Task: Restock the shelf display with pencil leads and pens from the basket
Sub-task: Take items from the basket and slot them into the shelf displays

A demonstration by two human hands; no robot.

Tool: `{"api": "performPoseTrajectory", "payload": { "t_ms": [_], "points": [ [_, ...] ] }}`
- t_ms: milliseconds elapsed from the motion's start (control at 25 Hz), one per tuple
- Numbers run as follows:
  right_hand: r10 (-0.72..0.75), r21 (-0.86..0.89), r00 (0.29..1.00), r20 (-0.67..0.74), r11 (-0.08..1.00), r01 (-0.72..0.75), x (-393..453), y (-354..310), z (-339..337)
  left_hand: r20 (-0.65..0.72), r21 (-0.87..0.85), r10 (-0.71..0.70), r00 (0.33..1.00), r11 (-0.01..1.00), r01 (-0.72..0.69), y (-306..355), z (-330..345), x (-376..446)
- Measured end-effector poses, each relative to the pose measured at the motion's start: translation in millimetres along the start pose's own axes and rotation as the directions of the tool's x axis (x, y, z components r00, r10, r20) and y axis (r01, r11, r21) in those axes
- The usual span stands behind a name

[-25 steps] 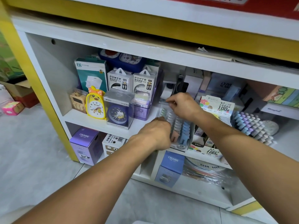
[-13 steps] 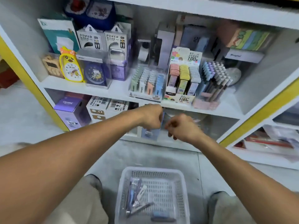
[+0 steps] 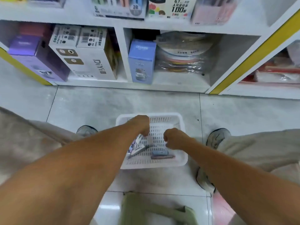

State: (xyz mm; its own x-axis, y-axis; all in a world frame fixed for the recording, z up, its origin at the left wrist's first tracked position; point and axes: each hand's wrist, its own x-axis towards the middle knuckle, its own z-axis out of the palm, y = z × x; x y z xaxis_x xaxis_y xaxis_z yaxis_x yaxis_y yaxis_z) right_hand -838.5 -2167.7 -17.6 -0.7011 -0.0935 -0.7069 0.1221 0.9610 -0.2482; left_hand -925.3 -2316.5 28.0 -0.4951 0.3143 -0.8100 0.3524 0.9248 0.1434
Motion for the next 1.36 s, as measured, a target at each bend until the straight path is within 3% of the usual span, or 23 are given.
{"api": "performPoseTrajectory", "payload": {
  "t_ms": [200, 360, 560, 680, 800, 1000, 1080, 1200, 1360],
  "points": [
    [-0.080, -0.216, 0.991, 0.108, 0.971, 0.102, 21.0, 4.1, 62.3, -0.035, -0.060, -0.151, 0.988, 0.987, 0.148, -34.6, 80.4, 31.3],
    [-0.130, -0.324, 0.986, 0.105, 0.933, 0.157, 32.1, -0.7, 74.5, -0.091, -0.184, -0.281, 0.956, 0.948, 0.261, -26.7, 119.7, 38.6],
    [-0.159, -0.413, 0.987, 0.009, 0.898, 0.149, 38.2, -1.0, 77.6, -0.247, -0.181, -0.264, 0.932, 0.958, 0.223, -14.8, 125.6, 47.6],
    [-0.162, -0.375, 0.987, 0.005, 0.915, 0.152, 40.4, 1.8, 77.9, -0.331, -0.209, -0.192, 0.924, 0.970, 0.127, -13.6, 130.5, 55.4],
    [-0.124, -0.304, 0.992, 0.002, 0.945, 0.119, 44.2, 3.7, 77.0, -0.279, -0.295, -0.157, 0.947, 0.953, 0.071, -12.1, 133.7, 63.5],
    [-0.050, -0.174, 0.999, 0.009, 0.983, 0.051, 46.5, 10.6, 75.4, -0.208, -0.224, -0.079, 0.975, 0.974, 0.031, -19.1, 132.4, 78.2],
    [-0.028, -0.114, 1.000, 0.000, 0.993, 0.028, 45.3, 12.4, 72.4, -0.150, -0.308, -0.084, 0.985, 0.951, 0.035, -22.1, 129.2, 80.3],
    [0.022, 0.072, 0.999, 0.046, 0.997, -0.025, 44.1, 11.8, 53.8, -0.023, -0.463, -0.013, 1.000, 0.886, 0.000, -29.8, 113.8, 76.7],
    [-0.022, 0.351, 0.996, 0.082, 0.936, -0.008, 35.3, 13.0, -0.2, -0.041, -0.561, 0.125, 0.991, 0.818, -0.126, -37.5, 70.8, 51.5]
  ]
}}
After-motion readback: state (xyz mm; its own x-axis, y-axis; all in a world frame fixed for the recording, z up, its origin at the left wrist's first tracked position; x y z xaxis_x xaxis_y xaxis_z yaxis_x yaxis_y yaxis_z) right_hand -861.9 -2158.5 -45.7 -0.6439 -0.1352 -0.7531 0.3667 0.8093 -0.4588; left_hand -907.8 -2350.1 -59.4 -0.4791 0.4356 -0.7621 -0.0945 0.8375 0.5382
